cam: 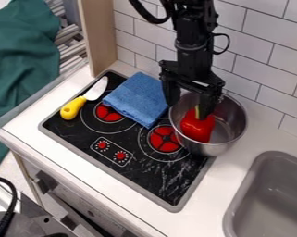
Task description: Moved the red bell pepper to the blue cloth
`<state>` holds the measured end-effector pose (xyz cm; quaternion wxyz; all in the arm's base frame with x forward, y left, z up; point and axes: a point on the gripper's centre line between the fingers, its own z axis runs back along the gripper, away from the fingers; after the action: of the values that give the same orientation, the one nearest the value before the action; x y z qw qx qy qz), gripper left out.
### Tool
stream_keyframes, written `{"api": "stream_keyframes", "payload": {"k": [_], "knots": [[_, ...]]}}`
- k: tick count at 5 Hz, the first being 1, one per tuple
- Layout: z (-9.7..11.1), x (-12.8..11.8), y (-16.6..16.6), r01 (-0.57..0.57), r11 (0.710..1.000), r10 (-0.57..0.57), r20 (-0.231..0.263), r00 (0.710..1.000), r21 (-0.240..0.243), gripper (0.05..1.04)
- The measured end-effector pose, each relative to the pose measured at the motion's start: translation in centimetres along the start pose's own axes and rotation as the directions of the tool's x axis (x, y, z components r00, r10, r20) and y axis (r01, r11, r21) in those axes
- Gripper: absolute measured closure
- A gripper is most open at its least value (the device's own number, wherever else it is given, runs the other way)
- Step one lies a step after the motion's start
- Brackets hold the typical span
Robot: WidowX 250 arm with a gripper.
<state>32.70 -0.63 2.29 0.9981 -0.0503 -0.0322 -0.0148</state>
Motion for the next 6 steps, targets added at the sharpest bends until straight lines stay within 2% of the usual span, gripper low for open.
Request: {"api": "stream_keyframes", "payload": {"k": [2,3,4,5,6], "knots": [[-0.1,0.4,-0.3,0.012,1.0,-0.012,-0.003,1.0,0.007,0.726],[-0.2,0.6,-0.4,0.016,1.0,-0.016,-0.009,1.0,0.008,0.939],[-0.2,0.9,-0.7,0.02,1.0,-0.02,-0.017,1.0,0.009,1.014],[0.3,1.2,-0.7,0.026,0.999,-0.025,-0.024,0.999,0.021,1.018],[2.8,2.0,-1.2,0.068,0.996,-0.068,0.001,0.998,0.051,1.018]]}}
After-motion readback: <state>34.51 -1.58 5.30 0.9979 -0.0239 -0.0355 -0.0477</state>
